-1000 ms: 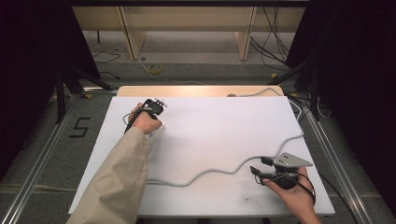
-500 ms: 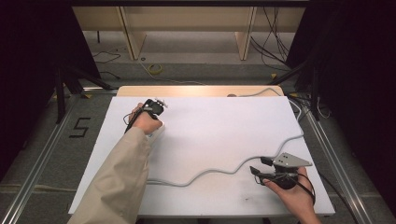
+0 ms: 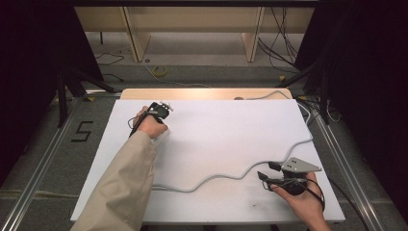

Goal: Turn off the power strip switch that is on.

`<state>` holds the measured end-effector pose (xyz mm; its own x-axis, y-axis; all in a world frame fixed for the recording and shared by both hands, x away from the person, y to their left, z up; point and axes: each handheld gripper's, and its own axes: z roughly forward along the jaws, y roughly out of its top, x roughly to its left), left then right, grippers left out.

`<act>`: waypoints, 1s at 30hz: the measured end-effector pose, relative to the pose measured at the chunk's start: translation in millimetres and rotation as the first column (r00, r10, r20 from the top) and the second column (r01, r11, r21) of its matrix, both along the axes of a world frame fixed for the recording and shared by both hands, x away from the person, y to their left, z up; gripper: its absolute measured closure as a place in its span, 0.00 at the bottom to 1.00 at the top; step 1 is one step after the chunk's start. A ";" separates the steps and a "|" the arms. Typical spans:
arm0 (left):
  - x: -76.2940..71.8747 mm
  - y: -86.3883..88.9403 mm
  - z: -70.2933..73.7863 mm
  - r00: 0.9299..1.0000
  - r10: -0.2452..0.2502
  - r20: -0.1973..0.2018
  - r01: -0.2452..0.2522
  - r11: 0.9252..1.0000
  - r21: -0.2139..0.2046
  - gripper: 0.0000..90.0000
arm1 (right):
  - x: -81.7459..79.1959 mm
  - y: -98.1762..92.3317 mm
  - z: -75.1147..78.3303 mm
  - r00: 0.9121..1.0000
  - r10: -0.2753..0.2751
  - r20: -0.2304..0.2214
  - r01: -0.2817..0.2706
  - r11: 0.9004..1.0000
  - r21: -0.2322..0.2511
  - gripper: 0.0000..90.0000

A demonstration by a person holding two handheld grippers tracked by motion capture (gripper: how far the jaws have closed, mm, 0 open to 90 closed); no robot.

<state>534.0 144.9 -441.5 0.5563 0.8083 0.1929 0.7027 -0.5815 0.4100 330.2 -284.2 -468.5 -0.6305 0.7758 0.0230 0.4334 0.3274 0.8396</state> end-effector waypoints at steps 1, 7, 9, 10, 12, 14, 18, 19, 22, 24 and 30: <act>-0.2 0.0 0.0 1.000 -0.001 0.002 0.001 1.000 0.000 1.00 | 0.0 0.0 0.0 1.000 0.000 0.000 0.000 1.000 0.000 0.46; -0.7 -1.7 -0.1 1.000 -0.005 0.008 0.005 1.000 0.016 1.00 | 0.2 -0.2 -0.2 1.000 0.001 0.001 -0.001 1.000 0.000 0.46; -0.9 -1.6 -0.2 1.000 -0.003 0.009 0.003 1.000 0.012 1.00 | 0.2 -0.3 0.0 1.000 0.001 0.002 -0.001 1.000 0.000 0.46; -0.9 -1.6 -0.2 1.000 -0.003 0.009 0.003 1.000 0.012 1.00 | 0.2 -0.3 0.1 1.000 0.001 0.002 -0.001 1.000 0.000 0.46; -1.1 -1.5 -0.3 1.000 -0.004 0.011 0.004 1.000 0.011 1.00 | 0.2 -0.2 -0.1 1.000 0.001 0.001 -0.001 1.000 0.000 0.46; -1.2 -1.7 0.0 1.000 -0.007 0.008 0.007 1.000 0.019 1.00 | 0.2 -0.1 -0.2 1.000 0.001 0.001 -0.001 1.000 -0.001 0.46; -1.0 -1.5 -0.2 1.000 -0.002 0.010 0.002 1.000 0.011 1.00 | 0.2 -0.2 -0.1 1.000 0.001 0.000 -0.001 1.000 -0.001 0.46; -1.0 -1.5 -0.2 1.000 -0.002 0.010 0.002 1.000 0.011 1.00 | 0.3 -0.2 -0.2 1.000 0.001 0.001 -0.001 1.000 -0.001 0.46; -1.1 -1.5 -0.3 1.000 -0.001 0.011 0.001 1.000 0.009 1.00 | 0.2 0.0 0.0 1.000 0.001 0.001 -0.001 1.000 0.000 0.46; -1.2 -1.3 -0.3 1.000 0.002 0.012 -0.002 1.000 0.007 1.00 | 0.0 0.0 -0.1 1.000 0.001 -0.001 -0.001 1.000 0.000 0.46; -1.4 -0.5 -0.5 1.000 0.003 0.019 -0.003 1.000 0.003 1.00 | 0.2 -0.2 0.0 1.000 0.001 0.002 -0.001 1.000 0.000 0.46</act>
